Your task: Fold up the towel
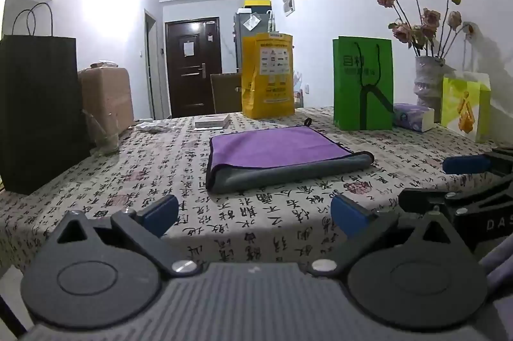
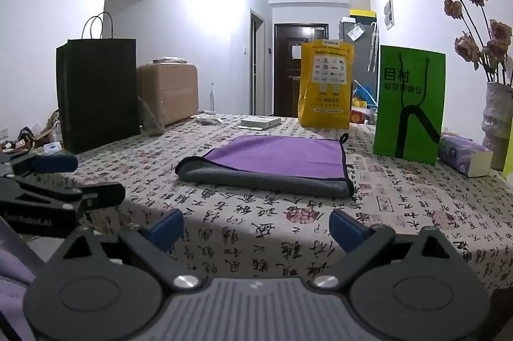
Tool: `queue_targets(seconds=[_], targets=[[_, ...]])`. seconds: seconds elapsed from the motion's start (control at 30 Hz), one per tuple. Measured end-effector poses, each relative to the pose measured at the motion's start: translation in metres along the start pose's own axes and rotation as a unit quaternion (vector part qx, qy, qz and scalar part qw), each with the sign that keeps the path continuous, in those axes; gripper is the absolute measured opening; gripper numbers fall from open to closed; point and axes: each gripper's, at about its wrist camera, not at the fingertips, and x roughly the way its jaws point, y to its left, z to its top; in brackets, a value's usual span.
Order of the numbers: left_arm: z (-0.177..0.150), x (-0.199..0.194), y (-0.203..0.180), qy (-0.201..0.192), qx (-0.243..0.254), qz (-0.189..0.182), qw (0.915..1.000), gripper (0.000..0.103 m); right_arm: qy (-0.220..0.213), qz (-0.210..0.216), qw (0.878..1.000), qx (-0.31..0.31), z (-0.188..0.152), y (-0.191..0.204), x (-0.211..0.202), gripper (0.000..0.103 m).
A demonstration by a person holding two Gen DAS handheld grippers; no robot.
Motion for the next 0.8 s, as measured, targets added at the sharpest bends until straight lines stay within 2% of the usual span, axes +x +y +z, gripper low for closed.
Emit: queue_targets(seconds=[0.8], targets=[[-0.0001,0.0005,0.0055,-0.001,-0.019,0.007,0.9998,0.103,0.003,0.000,1.000,0.013,0.0002,-0.0009,0.0031,0.100]])
